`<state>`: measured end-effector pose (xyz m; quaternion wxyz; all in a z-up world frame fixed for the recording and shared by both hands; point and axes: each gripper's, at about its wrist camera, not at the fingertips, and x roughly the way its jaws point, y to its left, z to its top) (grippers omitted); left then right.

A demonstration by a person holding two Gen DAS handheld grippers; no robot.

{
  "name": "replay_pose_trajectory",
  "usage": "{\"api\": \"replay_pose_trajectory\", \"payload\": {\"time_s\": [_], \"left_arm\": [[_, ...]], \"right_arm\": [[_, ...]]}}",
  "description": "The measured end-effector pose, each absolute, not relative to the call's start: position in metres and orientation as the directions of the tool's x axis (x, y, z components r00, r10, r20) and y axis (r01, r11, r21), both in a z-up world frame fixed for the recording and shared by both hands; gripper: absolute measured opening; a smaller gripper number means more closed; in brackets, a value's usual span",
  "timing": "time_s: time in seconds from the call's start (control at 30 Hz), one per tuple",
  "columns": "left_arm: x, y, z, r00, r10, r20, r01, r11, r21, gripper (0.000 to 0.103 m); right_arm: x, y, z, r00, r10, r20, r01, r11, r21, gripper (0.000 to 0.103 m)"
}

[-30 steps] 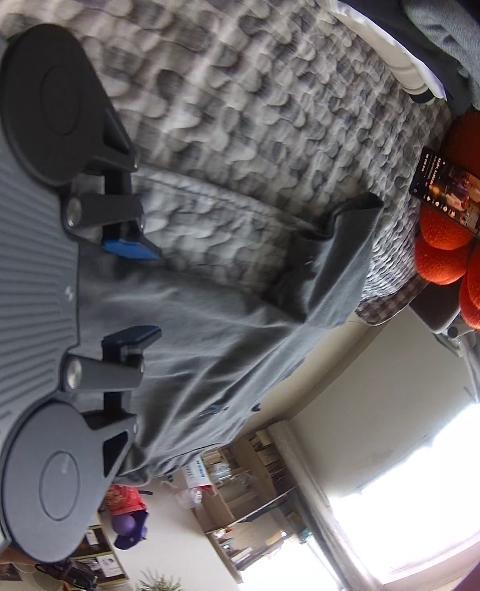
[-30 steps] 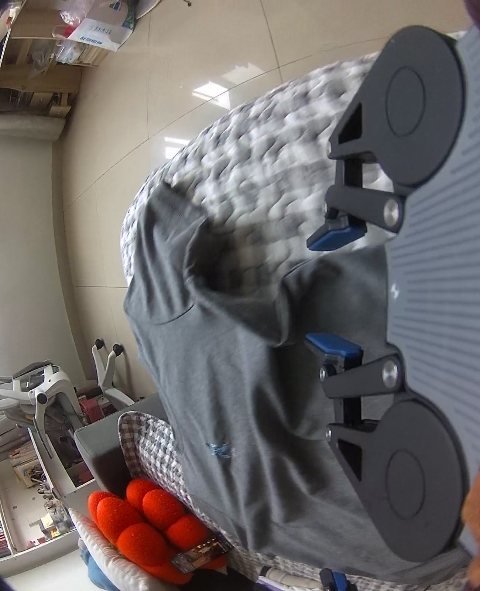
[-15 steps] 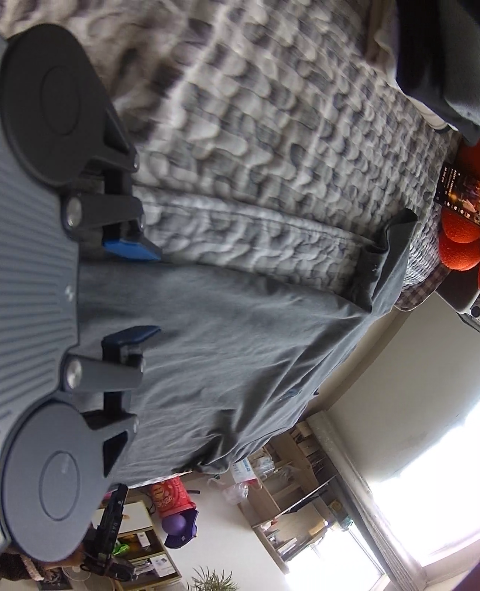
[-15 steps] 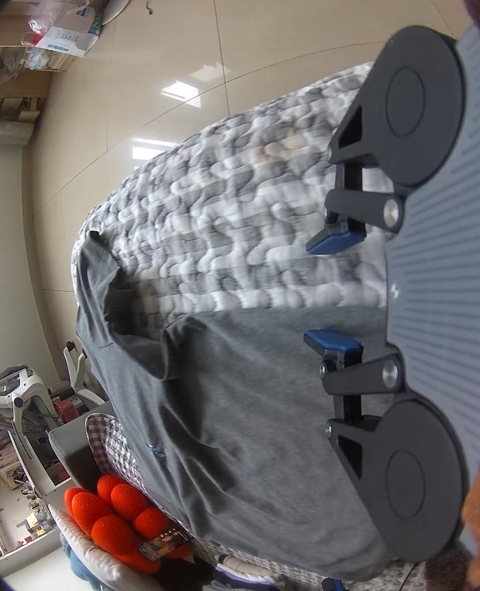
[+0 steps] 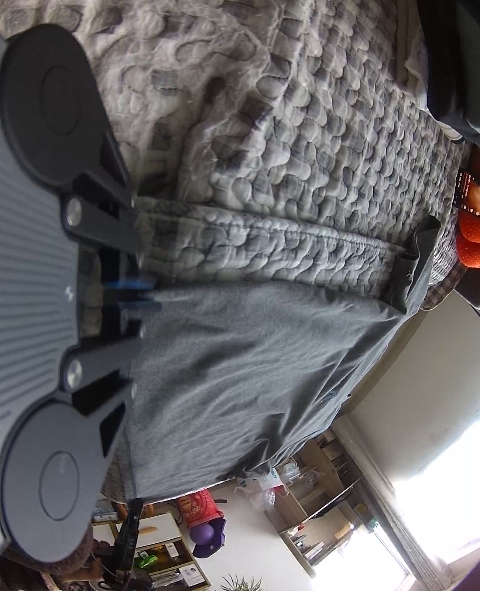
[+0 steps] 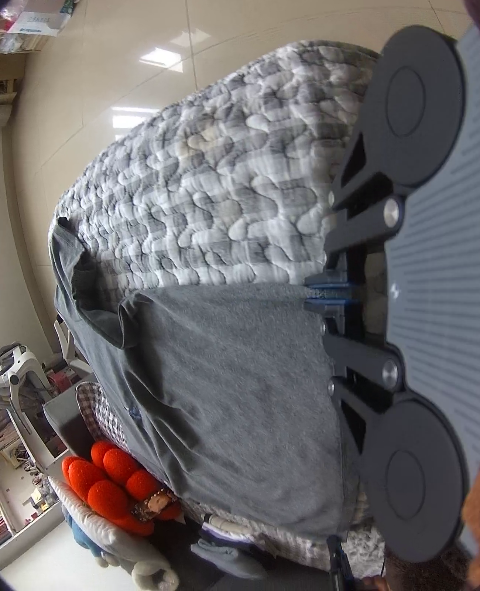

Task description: Fold clothes

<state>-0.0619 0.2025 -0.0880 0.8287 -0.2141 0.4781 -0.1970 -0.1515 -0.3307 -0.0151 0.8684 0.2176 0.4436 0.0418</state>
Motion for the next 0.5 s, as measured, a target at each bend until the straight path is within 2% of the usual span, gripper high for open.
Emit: {"api": "replay_pose_trajectory", "payload": {"time_s": [0.2, 0.5], "left_arm": [[-0.081, 0.214, -0.062, 0.534, -0.576, -0.62, 0.136, 0.782, -0.609, 0.005], [-0.108, 0.224, -0.021, 0.581, -0.62, -0.527, 0.196, 0.735, -0.649, 0.004]], "right_arm": [[-0.176, -0.334, 0.019, 0.68, 0.299, -0.67, 0.083, 0.876, 0.475, 0.004], [-0.212, -0.329, 0.067, 0.739, 0.293, -0.607, 0.008, 0.897, 0.442, 0.004]]}}
